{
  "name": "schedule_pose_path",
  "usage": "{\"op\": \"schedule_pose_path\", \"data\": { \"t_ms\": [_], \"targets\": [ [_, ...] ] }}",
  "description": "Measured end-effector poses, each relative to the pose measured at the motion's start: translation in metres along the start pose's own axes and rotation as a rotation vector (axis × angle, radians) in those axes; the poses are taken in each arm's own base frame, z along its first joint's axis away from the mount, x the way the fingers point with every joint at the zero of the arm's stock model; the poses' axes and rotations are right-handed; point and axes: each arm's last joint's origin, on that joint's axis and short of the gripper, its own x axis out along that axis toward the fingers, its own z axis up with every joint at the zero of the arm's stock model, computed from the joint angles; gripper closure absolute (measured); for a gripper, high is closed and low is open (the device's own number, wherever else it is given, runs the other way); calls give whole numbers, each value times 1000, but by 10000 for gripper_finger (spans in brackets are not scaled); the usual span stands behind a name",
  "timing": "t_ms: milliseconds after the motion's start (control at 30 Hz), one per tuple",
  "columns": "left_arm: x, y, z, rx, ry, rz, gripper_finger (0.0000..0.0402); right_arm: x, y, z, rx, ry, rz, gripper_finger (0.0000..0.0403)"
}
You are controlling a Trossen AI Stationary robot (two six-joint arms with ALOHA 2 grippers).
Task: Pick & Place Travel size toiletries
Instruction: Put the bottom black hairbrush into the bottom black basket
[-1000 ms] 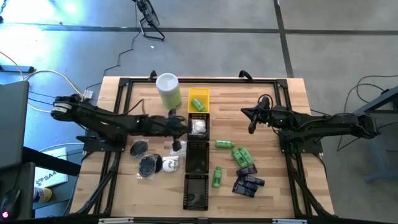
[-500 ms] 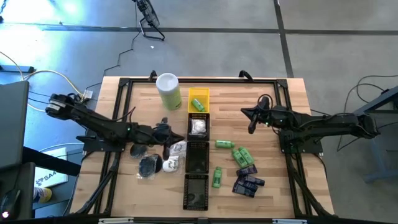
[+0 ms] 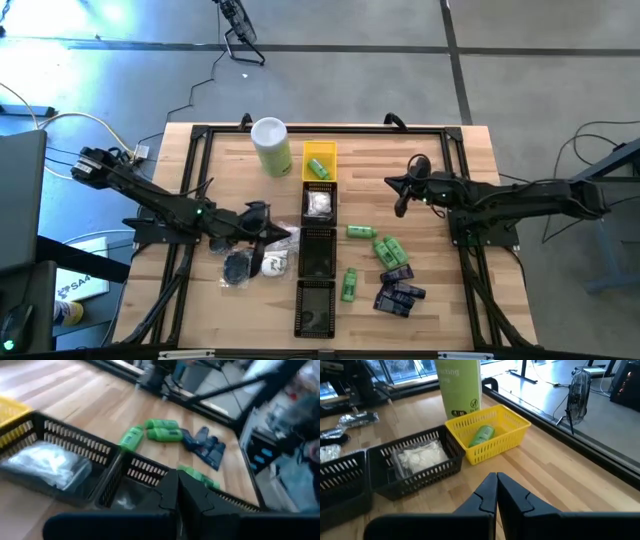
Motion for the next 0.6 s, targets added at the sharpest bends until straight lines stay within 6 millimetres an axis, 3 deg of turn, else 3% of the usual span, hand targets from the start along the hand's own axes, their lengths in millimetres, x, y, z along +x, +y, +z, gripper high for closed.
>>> {"op": "schedule_pose_path", "data": {
  "t_ms": [400, 600],
  "targets": [
    [-10, -31, 3, -97, 197, 296, 401, 9, 1, -8, -71, 63, -11, 400],
    [-18, -41, -8, -215, 305, 475, 401, 9, 2, -8, -72, 64, -11, 400]
  ]
}}
